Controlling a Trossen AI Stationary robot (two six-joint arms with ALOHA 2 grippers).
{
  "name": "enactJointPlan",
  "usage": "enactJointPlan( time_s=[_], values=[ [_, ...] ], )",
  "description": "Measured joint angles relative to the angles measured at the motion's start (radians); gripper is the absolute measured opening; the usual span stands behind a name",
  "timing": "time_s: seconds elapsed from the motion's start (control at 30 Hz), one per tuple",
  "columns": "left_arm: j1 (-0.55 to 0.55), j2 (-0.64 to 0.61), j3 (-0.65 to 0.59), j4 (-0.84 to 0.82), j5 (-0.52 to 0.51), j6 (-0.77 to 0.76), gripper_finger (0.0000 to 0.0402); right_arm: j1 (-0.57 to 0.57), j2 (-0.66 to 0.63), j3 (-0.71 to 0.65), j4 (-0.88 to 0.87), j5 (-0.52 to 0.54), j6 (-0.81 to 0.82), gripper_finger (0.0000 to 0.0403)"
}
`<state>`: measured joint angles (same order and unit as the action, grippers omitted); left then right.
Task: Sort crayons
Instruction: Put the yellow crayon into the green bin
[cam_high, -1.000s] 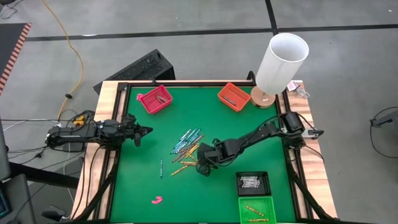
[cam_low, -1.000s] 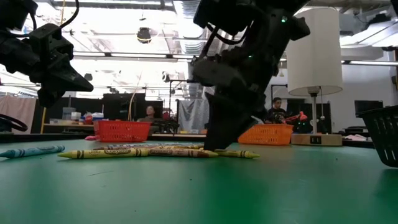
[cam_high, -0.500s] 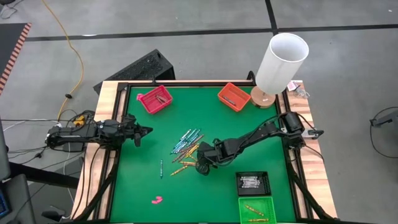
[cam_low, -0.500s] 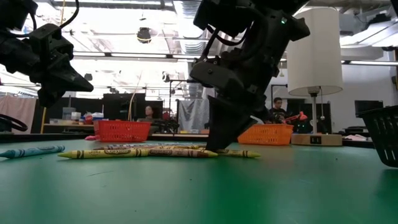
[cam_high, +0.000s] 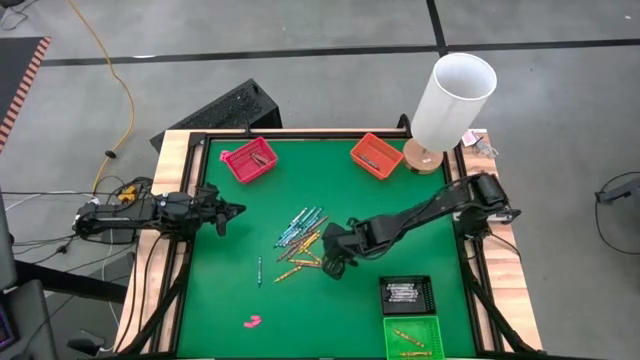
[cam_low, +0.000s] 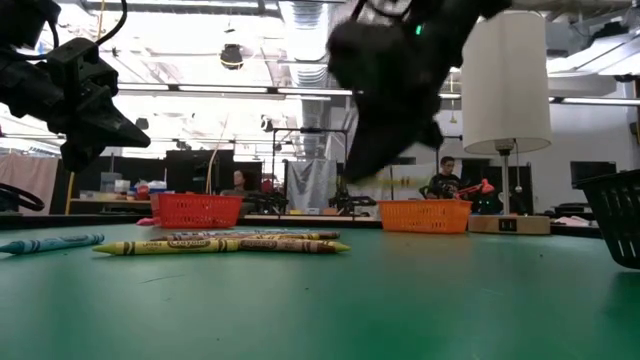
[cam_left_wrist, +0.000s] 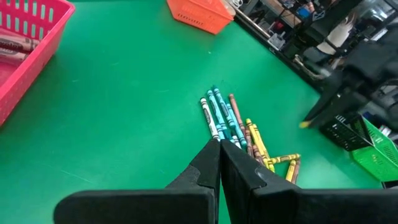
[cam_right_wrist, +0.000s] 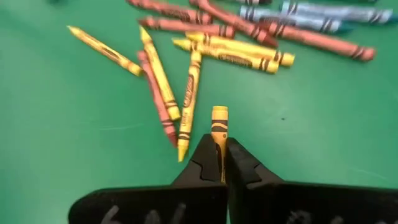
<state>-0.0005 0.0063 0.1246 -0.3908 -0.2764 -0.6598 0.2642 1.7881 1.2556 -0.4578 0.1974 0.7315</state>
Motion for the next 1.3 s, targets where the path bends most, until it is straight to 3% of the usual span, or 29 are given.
enactJointPlan(
  time_s=[0.23,0.6,0.9,1.3],
  values=[
    [0.0,0.0,0.0,0.0,0.003,-0.006,0.0,0.083,-0.172,0.0,-0.101,-0.105,0.026,0.0001],
    [0.0,0.0,0.0,0.0,0.003,-0.009,0.0,0.405,-0.338,0.001,-0.179,-0.148,0.26,0.0],
    [0.0,0.0,0.0,0.0,0.002,-0.01,0.0,0.599,-0.243,0.001,-0.18,-0.147,0.463,0.0],
    [0.0,0.0,0.0,0.0,0.001,-0.033,0.0,0.666,-0.064,0.001,-0.196,-0.181,0.527,0.0018]
  ],
)
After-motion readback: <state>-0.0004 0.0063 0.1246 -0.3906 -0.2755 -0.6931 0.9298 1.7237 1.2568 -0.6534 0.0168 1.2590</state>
